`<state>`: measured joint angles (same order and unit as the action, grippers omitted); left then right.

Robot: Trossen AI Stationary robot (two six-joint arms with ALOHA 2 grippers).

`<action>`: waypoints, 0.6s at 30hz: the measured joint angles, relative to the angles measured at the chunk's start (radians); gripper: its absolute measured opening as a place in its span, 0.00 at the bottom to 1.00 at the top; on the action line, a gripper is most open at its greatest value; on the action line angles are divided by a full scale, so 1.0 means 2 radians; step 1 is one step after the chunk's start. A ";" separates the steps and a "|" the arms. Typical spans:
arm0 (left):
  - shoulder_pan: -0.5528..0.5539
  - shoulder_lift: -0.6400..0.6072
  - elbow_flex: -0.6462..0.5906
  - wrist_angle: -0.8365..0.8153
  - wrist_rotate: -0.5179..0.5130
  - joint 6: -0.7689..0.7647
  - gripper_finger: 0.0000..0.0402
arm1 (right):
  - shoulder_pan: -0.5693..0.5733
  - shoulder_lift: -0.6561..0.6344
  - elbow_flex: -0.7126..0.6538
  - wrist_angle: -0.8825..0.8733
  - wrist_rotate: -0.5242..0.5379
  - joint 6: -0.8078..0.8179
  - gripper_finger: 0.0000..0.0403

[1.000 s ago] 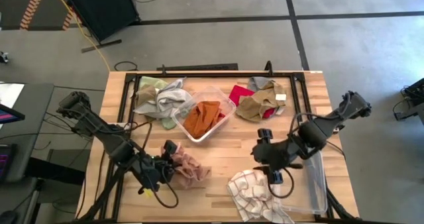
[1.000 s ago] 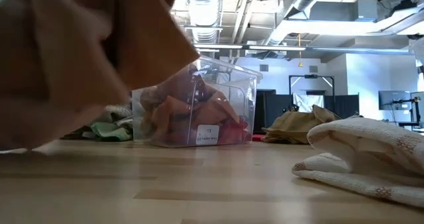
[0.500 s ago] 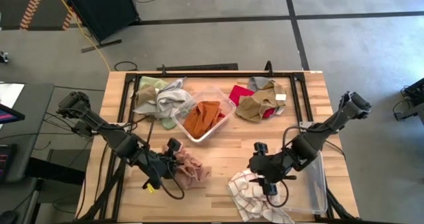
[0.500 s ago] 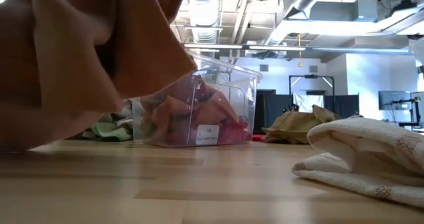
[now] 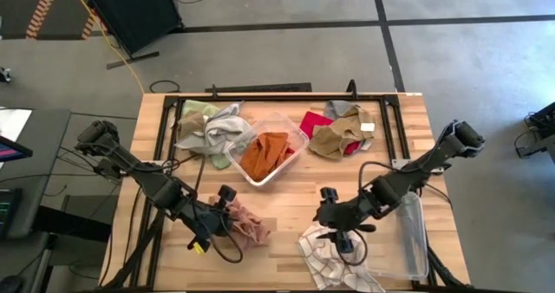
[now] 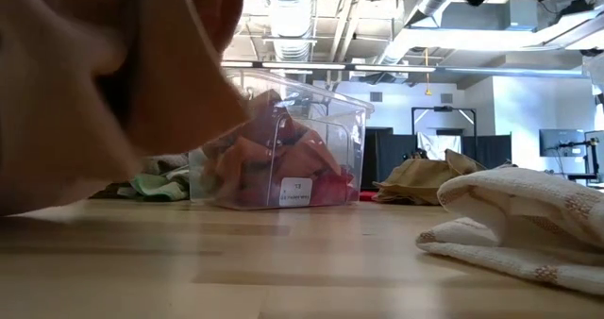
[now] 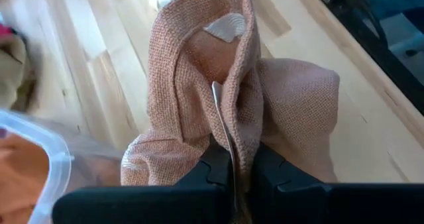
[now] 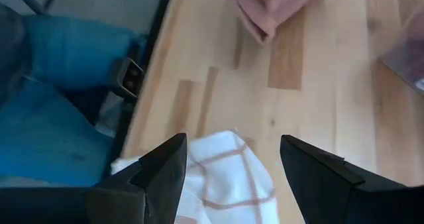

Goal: Sort towels by color in basket
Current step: Put the brown towel into the top transparent bin

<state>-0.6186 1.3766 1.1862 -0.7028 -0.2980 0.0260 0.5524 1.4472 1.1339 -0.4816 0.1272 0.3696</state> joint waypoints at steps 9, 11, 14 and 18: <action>0.009 -0.001 0.000 0.061 -0.010 0.060 0.04 | 0.000 0.004 0.024 -0.082 0.003 0.026 0.67; 0.016 -0.001 0.000 0.086 -0.011 0.081 0.04 | 0.008 0.002 0.046 -0.114 0.012 0.035 0.67; 0.026 -0.001 0.000 0.127 -0.011 0.119 0.04 | 0.026 0.002 0.087 -0.178 0.039 0.052 0.67; 0.042 -0.001 0.008 0.152 -0.010 0.155 0.04 | 0.054 0.002 0.129 -0.227 0.065 0.083 0.67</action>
<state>-0.5341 1.3743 1.2027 -0.3993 -0.3180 0.3351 0.6610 1.4506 1.3913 -0.9359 0.2573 0.5353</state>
